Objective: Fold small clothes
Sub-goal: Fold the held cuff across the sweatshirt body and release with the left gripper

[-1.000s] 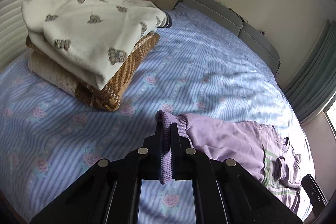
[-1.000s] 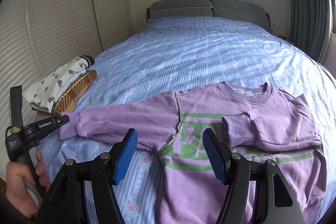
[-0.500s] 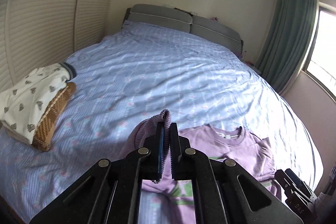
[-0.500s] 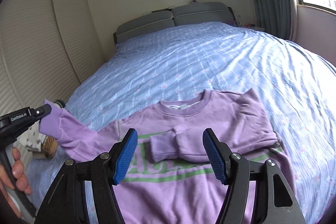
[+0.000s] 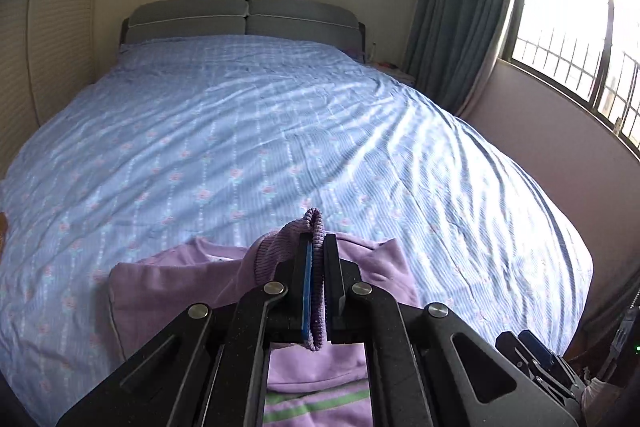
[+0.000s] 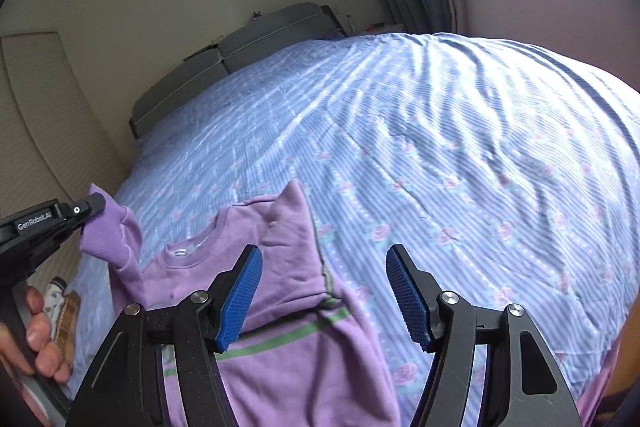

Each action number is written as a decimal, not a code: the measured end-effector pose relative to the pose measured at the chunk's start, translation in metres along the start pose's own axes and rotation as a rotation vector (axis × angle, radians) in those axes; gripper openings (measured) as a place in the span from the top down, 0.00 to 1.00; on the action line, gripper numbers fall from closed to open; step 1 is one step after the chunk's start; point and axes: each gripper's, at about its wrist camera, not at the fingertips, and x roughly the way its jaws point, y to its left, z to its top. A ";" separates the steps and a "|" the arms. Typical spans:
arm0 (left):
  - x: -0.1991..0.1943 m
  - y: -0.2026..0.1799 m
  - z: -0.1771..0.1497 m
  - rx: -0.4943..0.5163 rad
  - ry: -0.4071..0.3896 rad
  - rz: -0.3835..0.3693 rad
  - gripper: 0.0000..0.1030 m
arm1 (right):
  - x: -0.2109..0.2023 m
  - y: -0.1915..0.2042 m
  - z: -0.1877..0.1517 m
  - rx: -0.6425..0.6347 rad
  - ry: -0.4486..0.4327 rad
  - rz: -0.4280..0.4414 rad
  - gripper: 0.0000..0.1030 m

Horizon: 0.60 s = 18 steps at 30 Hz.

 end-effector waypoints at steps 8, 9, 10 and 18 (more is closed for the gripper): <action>0.082 -0.051 -0.038 0.074 0.143 0.014 0.93 | 0.006 -0.051 0.001 0.036 0.015 -0.051 0.36; 0.089 -0.053 -0.044 0.084 0.155 0.023 0.93 | 0.007 -0.055 0.001 0.038 0.018 -0.054 0.36; 0.094 -0.053 -0.048 0.089 0.165 0.030 0.93 | 0.008 -0.056 -0.001 0.038 0.022 -0.056 0.36; 0.082 -0.060 -0.060 0.140 0.131 0.024 0.58 | 0.015 -0.051 -0.007 0.028 0.046 -0.041 0.36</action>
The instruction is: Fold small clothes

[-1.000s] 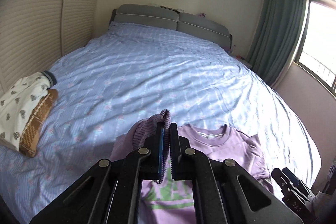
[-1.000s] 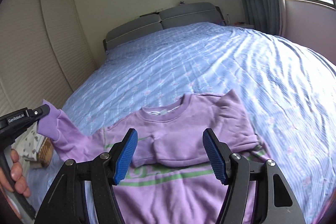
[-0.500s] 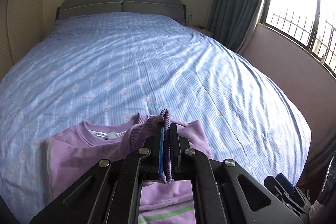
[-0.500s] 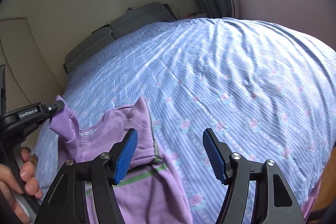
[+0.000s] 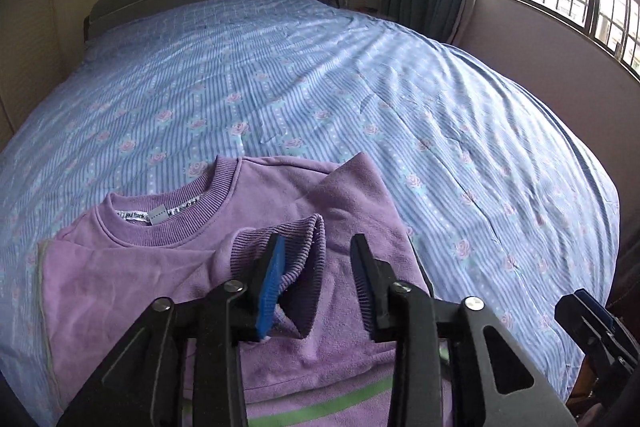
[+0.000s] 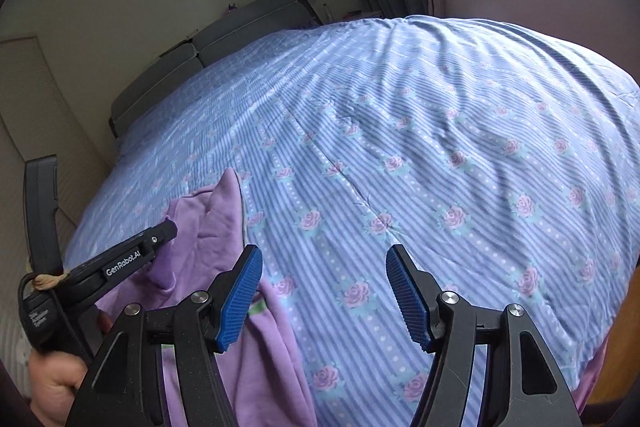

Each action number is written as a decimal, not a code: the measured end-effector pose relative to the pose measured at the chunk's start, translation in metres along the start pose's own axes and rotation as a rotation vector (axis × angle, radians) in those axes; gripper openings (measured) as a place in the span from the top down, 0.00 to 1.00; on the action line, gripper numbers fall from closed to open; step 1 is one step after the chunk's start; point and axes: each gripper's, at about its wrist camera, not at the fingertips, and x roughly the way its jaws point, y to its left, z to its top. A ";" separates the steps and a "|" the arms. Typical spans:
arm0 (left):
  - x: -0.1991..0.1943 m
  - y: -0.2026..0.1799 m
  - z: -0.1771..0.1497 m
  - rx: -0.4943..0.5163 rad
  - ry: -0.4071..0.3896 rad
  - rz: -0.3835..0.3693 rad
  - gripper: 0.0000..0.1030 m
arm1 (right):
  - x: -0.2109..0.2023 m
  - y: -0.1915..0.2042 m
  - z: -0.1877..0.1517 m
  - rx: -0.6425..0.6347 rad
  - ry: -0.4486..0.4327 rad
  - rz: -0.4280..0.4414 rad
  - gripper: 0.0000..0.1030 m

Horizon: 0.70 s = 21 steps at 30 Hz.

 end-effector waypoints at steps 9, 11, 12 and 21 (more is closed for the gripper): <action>-0.042 0.093 -0.017 -0.150 -0.013 0.097 0.52 | 0.014 0.058 -0.010 -0.140 0.052 0.109 0.36; -0.049 0.121 -0.027 -0.176 -0.014 0.142 0.52 | 0.023 0.075 -0.012 -0.182 0.068 0.127 0.36; -0.051 0.135 -0.032 -0.195 -0.013 0.158 0.52 | 0.028 0.083 -0.013 -0.200 0.073 0.130 0.36; -0.038 0.229 -0.071 -0.398 0.055 0.116 0.53 | 0.067 0.132 -0.017 -0.276 0.125 0.105 0.36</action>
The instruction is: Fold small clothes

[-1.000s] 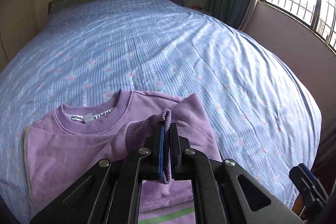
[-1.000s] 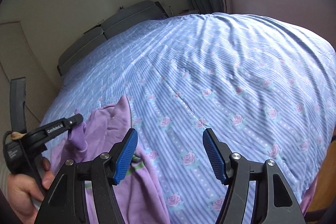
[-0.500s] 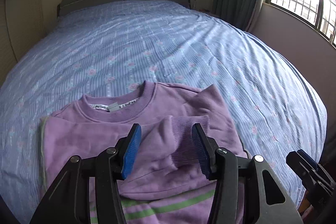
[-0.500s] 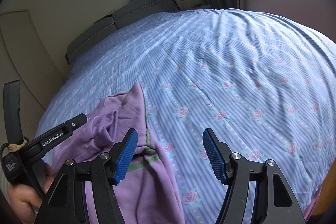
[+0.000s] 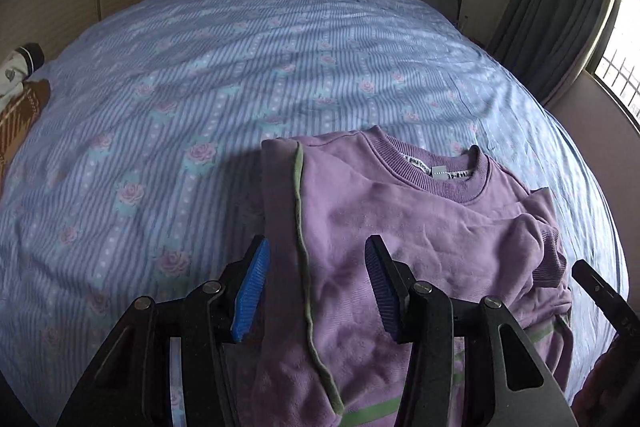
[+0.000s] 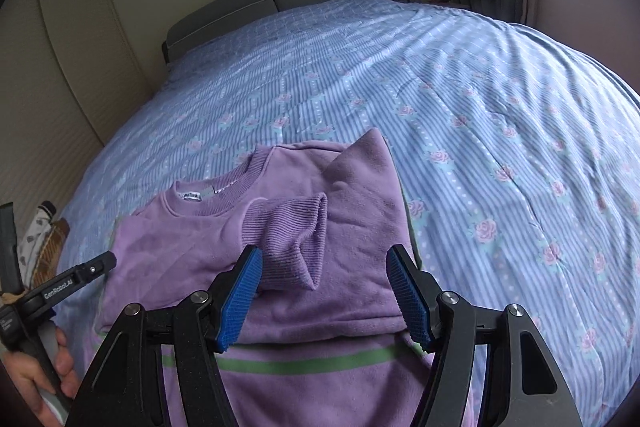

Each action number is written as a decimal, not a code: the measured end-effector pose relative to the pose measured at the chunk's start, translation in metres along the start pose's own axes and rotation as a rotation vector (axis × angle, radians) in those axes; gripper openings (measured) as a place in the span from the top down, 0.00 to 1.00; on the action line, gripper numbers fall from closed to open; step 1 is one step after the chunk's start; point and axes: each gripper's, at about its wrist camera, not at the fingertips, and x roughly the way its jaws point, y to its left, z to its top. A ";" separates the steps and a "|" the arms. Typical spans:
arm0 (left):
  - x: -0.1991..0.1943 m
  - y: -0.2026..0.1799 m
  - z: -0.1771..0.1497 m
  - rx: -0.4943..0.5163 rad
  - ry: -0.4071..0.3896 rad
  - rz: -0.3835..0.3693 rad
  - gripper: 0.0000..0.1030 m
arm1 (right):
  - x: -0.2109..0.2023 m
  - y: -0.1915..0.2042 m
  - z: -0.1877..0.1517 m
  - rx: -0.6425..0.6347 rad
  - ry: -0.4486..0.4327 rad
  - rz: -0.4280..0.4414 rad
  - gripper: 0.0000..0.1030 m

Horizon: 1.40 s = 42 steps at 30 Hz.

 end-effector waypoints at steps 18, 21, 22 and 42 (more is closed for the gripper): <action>0.019 0.040 0.001 -0.038 0.004 -0.038 0.90 | 0.046 0.035 0.002 -0.116 0.116 0.018 0.84; 0.021 0.049 0.001 -0.048 0.006 -0.024 0.90 | 0.044 0.044 0.006 -0.161 0.078 0.026 0.88; 0.022 0.050 0.001 -0.045 0.009 -0.024 0.90 | 0.044 0.044 0.006 -0.167 0.069 0.022 0.88; -0.028 0.000 -0.045 0.125 -0.051 0.034 0.59 | 0.040 0.023 -0.002 -0.173 0.101 -0.047 0.67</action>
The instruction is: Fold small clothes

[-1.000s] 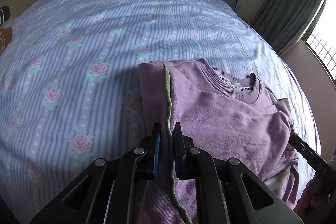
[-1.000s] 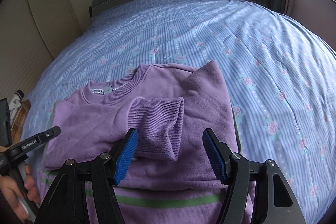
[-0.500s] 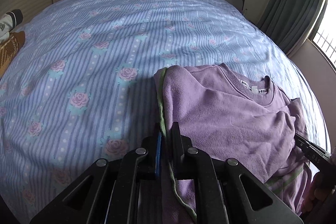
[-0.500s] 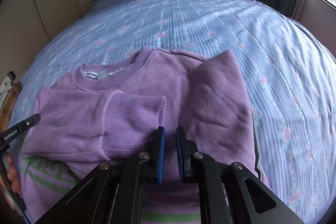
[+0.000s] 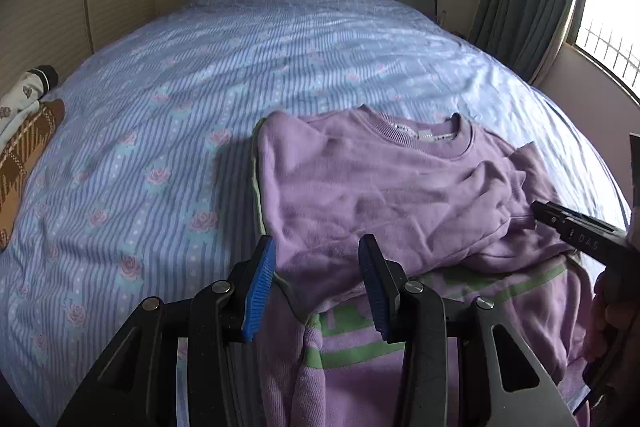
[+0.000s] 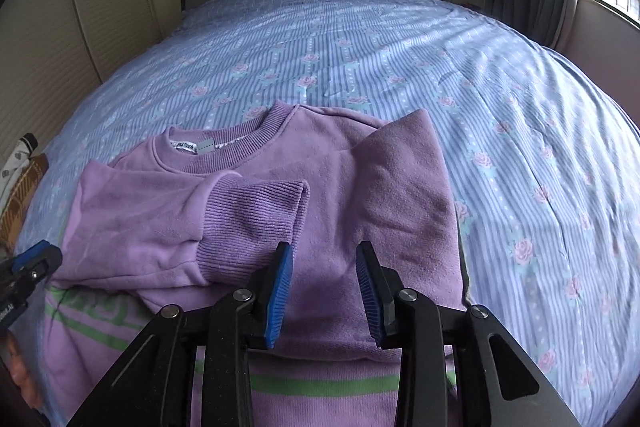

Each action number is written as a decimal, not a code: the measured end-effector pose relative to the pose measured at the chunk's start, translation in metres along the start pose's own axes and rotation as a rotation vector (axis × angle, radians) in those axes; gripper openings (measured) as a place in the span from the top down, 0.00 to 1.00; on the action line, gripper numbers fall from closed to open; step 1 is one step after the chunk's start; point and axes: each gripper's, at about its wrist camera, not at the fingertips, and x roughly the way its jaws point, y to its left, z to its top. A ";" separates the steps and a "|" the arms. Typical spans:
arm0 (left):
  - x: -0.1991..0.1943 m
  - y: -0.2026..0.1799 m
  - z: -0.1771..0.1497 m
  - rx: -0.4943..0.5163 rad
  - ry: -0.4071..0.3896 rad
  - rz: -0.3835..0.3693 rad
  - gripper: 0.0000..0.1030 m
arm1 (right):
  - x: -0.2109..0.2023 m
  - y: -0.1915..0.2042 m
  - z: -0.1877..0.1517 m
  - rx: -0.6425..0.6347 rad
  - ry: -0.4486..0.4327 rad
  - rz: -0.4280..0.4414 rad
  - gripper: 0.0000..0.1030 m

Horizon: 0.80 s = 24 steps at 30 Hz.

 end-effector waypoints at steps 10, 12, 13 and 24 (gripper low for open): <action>0.015 0.014 -0.018 -0.033 0.036 0.024 0.55 | -0.002 0.013 -0.009 -0.036 -0.012 0.046 0.67; 0.018 0.017 -0.022 -0.035 0.043 0.029 0.52 | 0.009 0.018 -0.014 -0.060 0.027 0.011 0.67; 0.018 0.019 -0.024 -0.040 0.038 0.024 0.52 | 0.011 0.018 -0.017 -0.065 0.029 0.004 0.67; -0.071 0.003 -0.032 -0.025 -0.082 0.028 0.53 | -0.078 0.015 -0.027 -0.081 -0.153 0.004 0.42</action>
